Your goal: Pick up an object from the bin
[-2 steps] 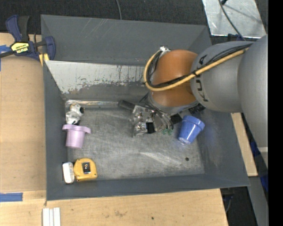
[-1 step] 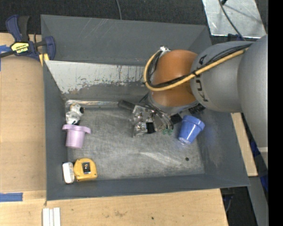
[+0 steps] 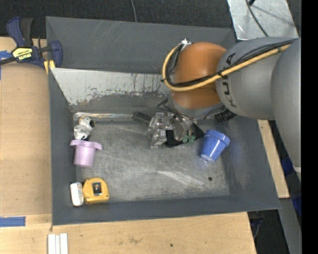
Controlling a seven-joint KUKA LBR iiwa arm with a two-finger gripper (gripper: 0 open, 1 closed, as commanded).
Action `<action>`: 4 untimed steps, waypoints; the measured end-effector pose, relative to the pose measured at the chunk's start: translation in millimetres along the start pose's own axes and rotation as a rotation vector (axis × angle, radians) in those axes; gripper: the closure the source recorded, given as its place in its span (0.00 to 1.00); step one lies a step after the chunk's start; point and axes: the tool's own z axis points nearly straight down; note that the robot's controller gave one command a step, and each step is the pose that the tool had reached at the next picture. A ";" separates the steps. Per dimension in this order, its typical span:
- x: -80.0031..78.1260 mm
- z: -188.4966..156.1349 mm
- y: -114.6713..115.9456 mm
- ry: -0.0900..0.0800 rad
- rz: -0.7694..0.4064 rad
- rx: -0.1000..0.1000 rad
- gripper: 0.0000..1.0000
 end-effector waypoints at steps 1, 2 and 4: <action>3.8 -7.9 55.4 -0.005 -0.005 0.001 1.00; 0.8 -22.8 68.1 -0.012 -0.049 -0.002 0.00; 22.3 28.7 27.6 -0.030 -0.148 -0.008 1.00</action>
Offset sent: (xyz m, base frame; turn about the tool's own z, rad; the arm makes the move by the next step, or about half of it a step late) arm 0.0012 0.0621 0.0252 -0.0558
